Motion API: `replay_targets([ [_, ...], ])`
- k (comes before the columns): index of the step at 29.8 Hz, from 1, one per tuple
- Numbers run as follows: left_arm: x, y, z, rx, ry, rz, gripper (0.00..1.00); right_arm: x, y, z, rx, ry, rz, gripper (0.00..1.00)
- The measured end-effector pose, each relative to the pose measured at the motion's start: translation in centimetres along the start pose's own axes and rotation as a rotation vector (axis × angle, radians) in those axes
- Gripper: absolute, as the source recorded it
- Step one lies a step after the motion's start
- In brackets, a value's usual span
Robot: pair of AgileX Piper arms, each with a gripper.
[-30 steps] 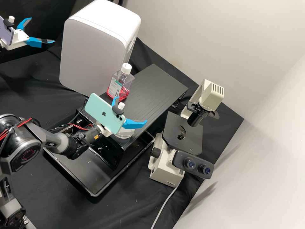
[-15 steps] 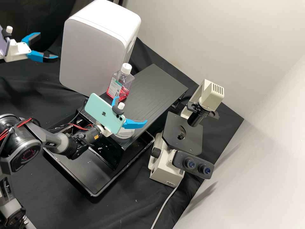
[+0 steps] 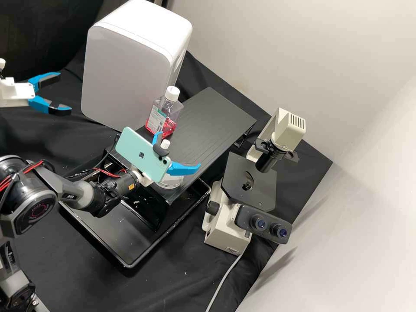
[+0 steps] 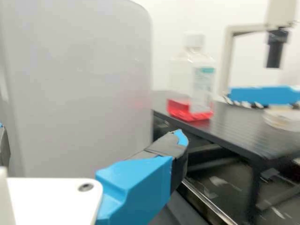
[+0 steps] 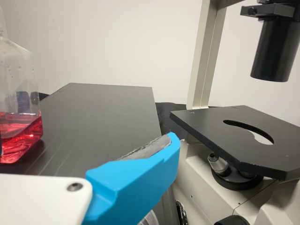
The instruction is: Remove the lid from the petri dish
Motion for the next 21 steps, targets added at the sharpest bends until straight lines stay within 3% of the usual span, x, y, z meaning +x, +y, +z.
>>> replay_targets([
  [5,-0.1,-1.21,1.2,-0.004,-0.052,-0.050,1.00,0.0,0.0,0.0,0.000,0.000,0.000,1.00],
  [9,0.1,-2.45,1.8,0.035,-0.071,-0.100,1.00,0.0,0.0,0.0,0.000,0.000,0.000,1.00],
  [14,0.4,-3.32,2.2,0.026,-0.069,-0.130,1.00,0.0,0.0,0.0,0.000,0.000,0.000,1.00],
  [19,0.7,-4.44,2.9,0.075,-0.094,-0.169,1.00,0.0,0.0,0.0,0.000,0.000,0.000,1.00],
  [20,0.7,-4.44,2.9,0.075,-0.094,-0.169,1.00,0.0,0.0,0.0,0.000,0.000,0.000,1.00],
  [21,0.9,-4.84,3.1,0.094,-0.107,-0.183,1.00,0.0,0.0,0.0,0.000,0.000,0.000,1.00],
])
